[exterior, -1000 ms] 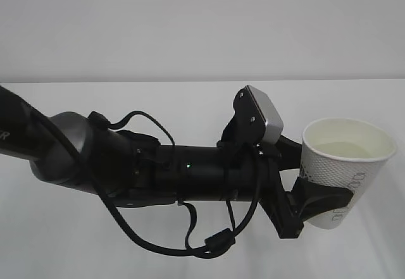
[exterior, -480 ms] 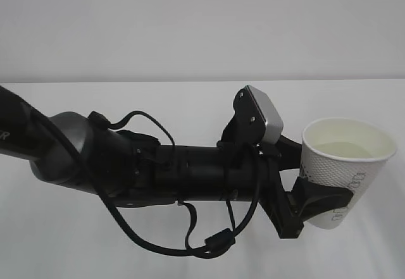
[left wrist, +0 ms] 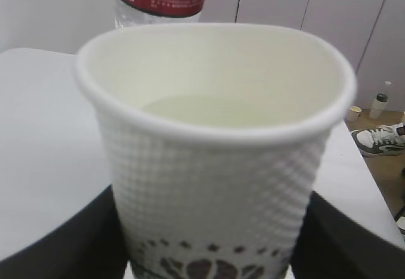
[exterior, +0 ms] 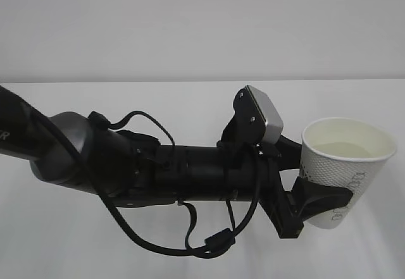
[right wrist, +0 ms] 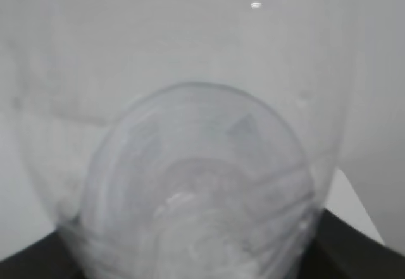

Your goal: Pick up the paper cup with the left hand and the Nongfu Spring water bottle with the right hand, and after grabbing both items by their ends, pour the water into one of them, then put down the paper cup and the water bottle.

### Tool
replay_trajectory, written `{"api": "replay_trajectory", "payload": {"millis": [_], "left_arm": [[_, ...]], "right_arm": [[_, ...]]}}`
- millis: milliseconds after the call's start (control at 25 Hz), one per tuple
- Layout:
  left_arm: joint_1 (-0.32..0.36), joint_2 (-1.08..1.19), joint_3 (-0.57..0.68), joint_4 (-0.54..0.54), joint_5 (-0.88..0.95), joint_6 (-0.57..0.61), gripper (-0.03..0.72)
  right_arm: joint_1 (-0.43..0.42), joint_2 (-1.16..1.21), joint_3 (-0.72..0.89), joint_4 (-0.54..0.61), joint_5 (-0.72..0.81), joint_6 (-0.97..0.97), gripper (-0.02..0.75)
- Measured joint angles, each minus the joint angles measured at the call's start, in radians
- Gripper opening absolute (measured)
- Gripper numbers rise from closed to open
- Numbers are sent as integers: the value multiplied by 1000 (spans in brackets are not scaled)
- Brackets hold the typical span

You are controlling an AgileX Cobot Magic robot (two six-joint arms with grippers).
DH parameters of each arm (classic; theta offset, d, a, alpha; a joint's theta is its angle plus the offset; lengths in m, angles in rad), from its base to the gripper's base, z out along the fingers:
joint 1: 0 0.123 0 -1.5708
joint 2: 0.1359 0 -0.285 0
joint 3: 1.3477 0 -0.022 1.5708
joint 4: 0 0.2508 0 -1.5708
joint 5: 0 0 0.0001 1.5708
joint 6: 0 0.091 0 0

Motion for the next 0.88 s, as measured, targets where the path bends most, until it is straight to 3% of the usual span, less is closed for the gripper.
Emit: {"api": "replay_trajectory", "payload": {"millis": [400, 880], "left_arm": [[0, 0, 0, -2, 0, 0, 501], [0, 0, 0, -2, 2, 0, 501]], "right_arm": [[0, 122, -4, 0, -36, 70, 449], [0, 265, -6, -36, -238, 310, 449]]}}
